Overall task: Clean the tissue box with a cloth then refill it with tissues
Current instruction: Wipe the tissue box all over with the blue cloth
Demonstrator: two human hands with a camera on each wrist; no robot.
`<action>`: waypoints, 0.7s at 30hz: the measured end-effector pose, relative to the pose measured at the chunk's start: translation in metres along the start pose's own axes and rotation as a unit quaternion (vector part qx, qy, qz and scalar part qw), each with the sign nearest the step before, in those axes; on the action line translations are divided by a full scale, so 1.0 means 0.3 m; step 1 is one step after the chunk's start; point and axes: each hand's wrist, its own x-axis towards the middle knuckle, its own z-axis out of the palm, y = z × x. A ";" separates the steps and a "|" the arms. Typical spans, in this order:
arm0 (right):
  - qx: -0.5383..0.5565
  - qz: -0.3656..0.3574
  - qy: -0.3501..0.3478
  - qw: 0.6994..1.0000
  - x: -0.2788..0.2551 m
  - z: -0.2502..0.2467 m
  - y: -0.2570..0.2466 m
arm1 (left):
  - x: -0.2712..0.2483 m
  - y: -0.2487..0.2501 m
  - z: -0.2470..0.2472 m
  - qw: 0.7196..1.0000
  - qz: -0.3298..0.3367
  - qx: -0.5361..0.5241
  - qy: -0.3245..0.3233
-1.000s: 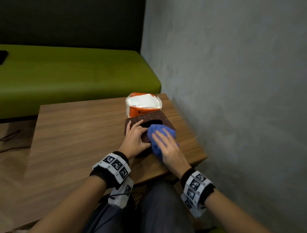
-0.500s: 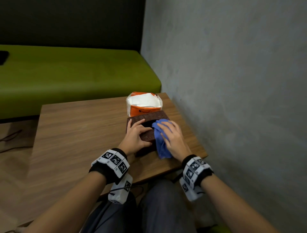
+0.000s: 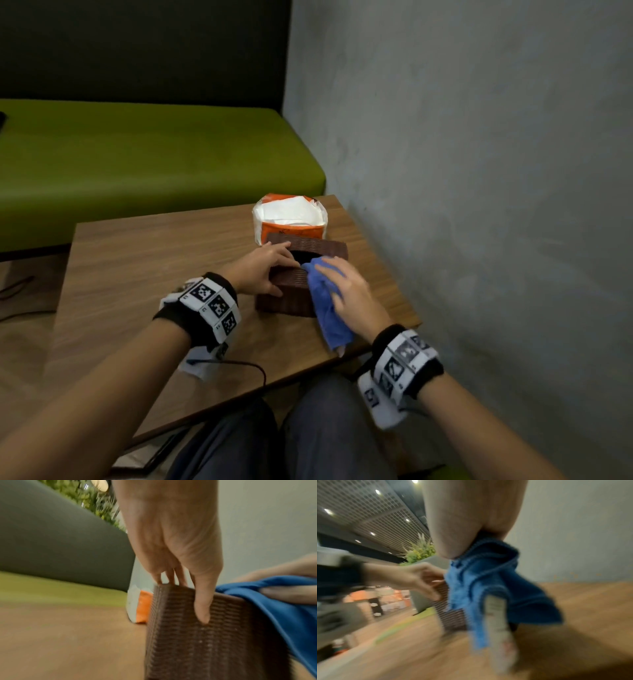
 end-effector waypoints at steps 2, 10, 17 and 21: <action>0.032 -0.026 -0.002 0.999 -0.038 0.038 -0.064 | 0.018 0.002 -0.026 0.996 -0.015 0.089 0.005; 0.005 0.084 0.085 0.993 0.007 0.044 0.010 | 0.010 0.139 0.143 0.992 -0.037 -0.100 0.064; -0.075 -0.027 0.038 0.996 -0.069 0.030 0.039 | 0.015 0.115 0.161 0.994 -0.037 -0.060 0.083; -0.057 0.087 0.052 0.993 -0.026 0.048 -0.018 | 0.029 0.118 0.165 0.991 -0.040 -0.073 0.100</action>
